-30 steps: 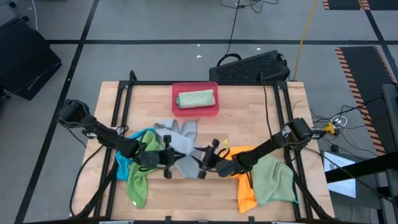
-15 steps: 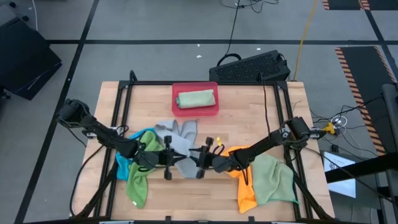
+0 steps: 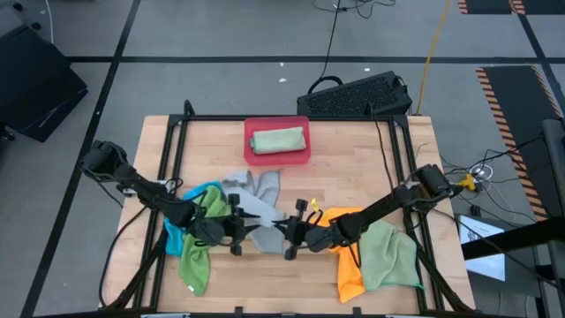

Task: Fold microfiber towels
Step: Fold the gray towel

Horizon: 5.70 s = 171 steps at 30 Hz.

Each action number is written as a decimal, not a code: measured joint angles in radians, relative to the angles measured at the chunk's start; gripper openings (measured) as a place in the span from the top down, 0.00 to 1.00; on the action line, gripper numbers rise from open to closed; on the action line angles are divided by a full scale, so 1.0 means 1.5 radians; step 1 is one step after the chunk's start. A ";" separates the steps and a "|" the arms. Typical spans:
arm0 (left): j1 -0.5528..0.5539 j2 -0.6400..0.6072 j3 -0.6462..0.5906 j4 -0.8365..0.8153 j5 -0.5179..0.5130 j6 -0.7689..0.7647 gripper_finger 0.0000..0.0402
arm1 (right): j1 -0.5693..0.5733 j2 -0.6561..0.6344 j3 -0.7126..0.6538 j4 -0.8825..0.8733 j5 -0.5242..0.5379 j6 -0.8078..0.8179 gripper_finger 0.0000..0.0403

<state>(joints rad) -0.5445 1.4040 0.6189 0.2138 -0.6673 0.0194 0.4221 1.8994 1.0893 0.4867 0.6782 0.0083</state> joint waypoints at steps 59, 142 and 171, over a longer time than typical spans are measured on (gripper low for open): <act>-0.030 0.076 -0.087 0.130 0.121 -0.229 0.58 | 0.152 -0.353 -0.001 -0.467 0.175 0.087 0.99; -0.014 -0.226 0.111 -0.301 0.044 -0.091 0.90 | 0.096 -0.353 -0.132 0.033 0.154 -0.094 0.99; -0.002 0.070 -0.099 0.220 0.126 -0.113 0.67 | 0.077 -0.353 -0.419 0.107 0.048 0.304 0.99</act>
<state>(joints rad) -0.5482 1.5094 0.4709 0.5443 -0.4777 -0.1501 0.5373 1.3693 0.4606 0.6468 0.7501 0.4640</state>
